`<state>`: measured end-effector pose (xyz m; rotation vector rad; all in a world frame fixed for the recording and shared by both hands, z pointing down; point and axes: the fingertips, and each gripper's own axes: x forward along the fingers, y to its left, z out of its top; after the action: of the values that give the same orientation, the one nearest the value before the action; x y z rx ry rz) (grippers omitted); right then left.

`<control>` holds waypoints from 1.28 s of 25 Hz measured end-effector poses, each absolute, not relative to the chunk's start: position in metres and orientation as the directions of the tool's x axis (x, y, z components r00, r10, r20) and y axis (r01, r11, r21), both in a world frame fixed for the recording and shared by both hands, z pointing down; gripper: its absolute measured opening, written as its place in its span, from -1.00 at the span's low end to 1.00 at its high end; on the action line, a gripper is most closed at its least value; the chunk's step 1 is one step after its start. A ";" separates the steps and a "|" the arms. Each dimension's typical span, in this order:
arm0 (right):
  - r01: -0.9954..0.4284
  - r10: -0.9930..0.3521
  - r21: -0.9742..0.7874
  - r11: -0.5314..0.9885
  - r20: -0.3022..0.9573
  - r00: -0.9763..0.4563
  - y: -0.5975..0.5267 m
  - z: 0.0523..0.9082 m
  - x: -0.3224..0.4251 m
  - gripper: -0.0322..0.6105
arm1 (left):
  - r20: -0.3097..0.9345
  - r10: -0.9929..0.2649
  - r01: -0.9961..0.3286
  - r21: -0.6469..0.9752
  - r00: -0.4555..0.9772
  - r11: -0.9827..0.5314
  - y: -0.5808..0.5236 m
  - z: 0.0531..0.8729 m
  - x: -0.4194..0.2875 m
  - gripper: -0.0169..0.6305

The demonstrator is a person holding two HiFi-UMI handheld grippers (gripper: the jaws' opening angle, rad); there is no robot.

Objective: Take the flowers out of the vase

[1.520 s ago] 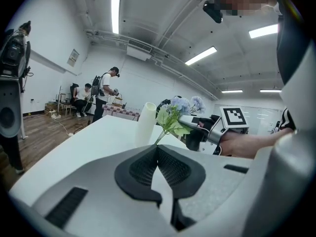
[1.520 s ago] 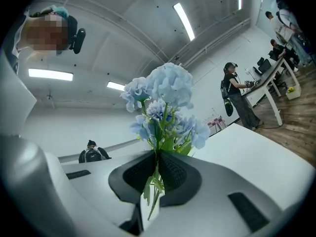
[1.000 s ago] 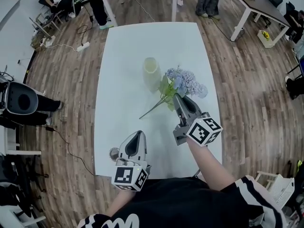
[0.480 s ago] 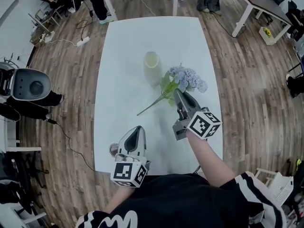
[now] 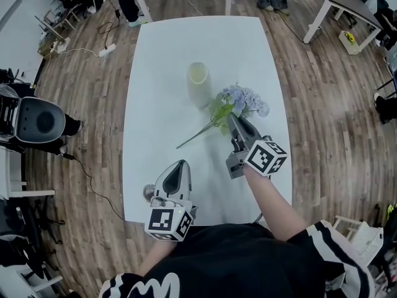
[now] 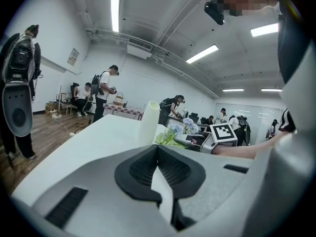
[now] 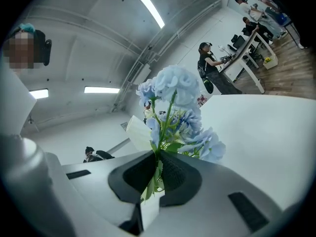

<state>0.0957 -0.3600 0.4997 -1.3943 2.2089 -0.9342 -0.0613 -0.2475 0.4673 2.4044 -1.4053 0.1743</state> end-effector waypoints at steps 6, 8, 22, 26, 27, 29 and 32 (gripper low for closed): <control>-0.604 -0.899 -0.753 0.260 0.039 -0.436 -0.363 0.507 0.097 -0.80 | 0.282 -0.816 -0.861 0.237 0.505 -0.451 -0.249 0.467 -0.061 -0.93; -0.593 -0.901 -0.765 0.251 0.039 -0.431 -0.362 0.510 0.098 -0.80 | 0.283 -0.815 -0.861 0.236 0.505 -0.451 -0.248 0.467 -0.060 -0.93; -0.559 -0.912 -0.818 0.137 0.116 -0.394 -0.361 0.524 0.102 -0.80 | 0.278 -0.817 -0.860 0.239 0.506 -0.451 -0.245 0.468 -0.060 -0.93; -0.561 -0.912 -0.816 0.140 0.114 -0.394 -0.360 0.522 0.102 -0.73 | 0.277 -0.816 -0.859 0.238 0.507 -0.453 -0.244 0.468 -0.060 -0.93; -0.566 -0.916 -0.814 0.132 0.118 -0.384 -0.359 0.521 0.104 -0.65 | 0.276 -0.816 -0.859 0.239 0.507 -0.453 -0.244 0.468 -0.061 -0.93; -0.576 -0.923 -0.809 0.116 0.126 -0.363 -0.359 0.518 0.107 -0.44 | 0.275 -0.817 -0.860 0.240 0.506 -0.451 -0.243 0.467 -0.062 -0.93; -0.581 -0.928 -0.807 0.102 0.134 -0.348 -0.357 0.514 0.109 -0.38 | 0.272 -0.819 -0.859 0.240 0.506 -0.451 -0.242 0.466 -0.061 -0.93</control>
<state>0.1094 -0.3570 0.5144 -1.4731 1.9766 -1.1386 -0.0610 -0.2419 0.4657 2.4077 -1.3985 0.1655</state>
